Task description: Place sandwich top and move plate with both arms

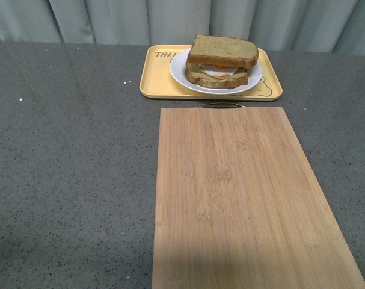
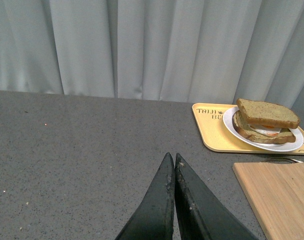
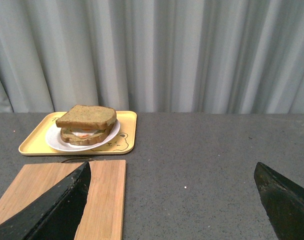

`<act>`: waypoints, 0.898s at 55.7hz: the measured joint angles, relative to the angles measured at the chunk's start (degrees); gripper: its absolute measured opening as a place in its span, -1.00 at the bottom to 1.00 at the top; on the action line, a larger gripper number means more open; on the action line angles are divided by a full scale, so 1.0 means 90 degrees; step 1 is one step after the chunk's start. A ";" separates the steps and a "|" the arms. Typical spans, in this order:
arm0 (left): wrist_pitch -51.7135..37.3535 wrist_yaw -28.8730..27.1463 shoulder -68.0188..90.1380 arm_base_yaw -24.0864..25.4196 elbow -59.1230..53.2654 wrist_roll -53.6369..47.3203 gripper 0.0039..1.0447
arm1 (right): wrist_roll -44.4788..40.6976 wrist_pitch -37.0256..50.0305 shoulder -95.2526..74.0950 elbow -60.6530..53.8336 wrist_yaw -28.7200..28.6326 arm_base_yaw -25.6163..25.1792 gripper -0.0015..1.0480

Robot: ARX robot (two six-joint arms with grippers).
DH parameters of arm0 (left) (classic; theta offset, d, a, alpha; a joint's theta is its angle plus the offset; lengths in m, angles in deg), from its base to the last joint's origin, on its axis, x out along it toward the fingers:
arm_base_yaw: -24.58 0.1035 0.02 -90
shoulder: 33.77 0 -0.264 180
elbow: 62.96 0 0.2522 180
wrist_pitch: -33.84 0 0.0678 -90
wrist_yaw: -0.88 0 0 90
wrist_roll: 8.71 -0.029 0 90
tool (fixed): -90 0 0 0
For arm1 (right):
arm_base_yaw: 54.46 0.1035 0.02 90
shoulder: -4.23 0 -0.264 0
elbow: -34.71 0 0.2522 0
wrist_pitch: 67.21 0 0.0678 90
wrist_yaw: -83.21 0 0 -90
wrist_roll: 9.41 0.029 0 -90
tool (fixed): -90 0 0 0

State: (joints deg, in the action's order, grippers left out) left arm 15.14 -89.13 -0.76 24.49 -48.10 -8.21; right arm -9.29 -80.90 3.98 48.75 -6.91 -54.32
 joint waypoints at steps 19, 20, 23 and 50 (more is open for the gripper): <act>0.1018 0.0000 -0.1086 0.0000 -0.0005 0.0000 -0.93 | 0.0000 0.0000 0.0000 0.0000 0.0000 0.0000 0.82; 0.1073 0.0000 -0.1144 0.0000 -0.0005 0.0000 -0.93 | 0.0000 0.0002 0.0000 0.0000 0.0000 0.0000 0.82; 0.1188 0.0002 -0.1263 0.0000 -0.0005 0.0000 -0.93 | 0.0000 0.0002 0.0000 0.0000 0.0000 0.0000 0.82; 0.2310 0.0002 -0.2397 0.0000 -0.0005 0.0000 -0.93 | 0.0000 0.0002 0.0000 0.0000 0.0002 0.0000 0.82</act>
State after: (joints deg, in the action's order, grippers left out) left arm 35.92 -89.11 -22.33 24.49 -48.14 -8.21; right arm -9.29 -80.87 3.98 48.75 -6.89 -54.32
